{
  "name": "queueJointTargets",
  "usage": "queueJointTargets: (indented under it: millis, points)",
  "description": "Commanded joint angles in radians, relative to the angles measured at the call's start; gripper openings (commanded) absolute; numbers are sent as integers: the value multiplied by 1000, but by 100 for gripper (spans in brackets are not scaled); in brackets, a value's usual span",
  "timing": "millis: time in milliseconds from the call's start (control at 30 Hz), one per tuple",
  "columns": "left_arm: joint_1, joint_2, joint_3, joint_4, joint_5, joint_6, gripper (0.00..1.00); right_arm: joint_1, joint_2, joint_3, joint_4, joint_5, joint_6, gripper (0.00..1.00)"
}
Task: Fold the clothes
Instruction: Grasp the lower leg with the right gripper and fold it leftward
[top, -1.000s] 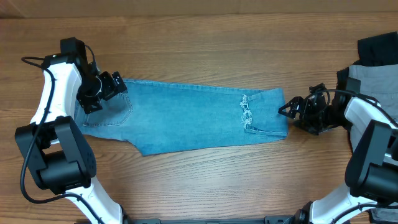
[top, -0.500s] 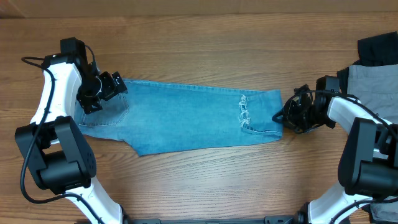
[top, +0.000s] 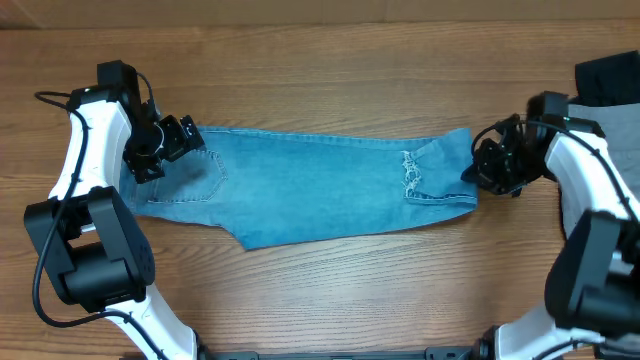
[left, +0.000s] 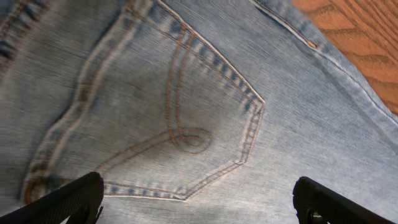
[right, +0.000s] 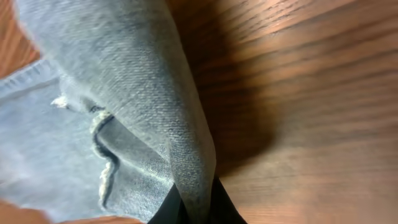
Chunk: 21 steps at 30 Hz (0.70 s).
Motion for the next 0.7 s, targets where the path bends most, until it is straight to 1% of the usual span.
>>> queueJointTargets:
  millis: [0, 233, 333, 400, 533, 600, 667]
  points:
    - [-8, 9, -5, -3, -10, -6, 100, 123, -121, 37, 0, 194, 53, 4]
    - [-8, 9, -5, -20, -11, -5, 100, 399, -130, 34, 18, 376, 210, 4]
    - [-8, 9, -5, -23, -10, -5, 100, 504, -128, 34, 48, 382, 233, 4]
    - [-8, 9, -5, -23, -10, -5, 100, 540, -124, 34, 56, 386, 253, 6]
    - [-8, 9, -5, -23, -10, -5, 100, 590, -104, 32, 82, 398, 263, 6]
    - [-8, 9, -5, -23, -10, -5, 100, 594, -92, 32, 74, 477, 300, 4]
    - [-8, 9, -5, -26, -11, -5, 100, 574, -83, 32, 53, 560, 314, 4]
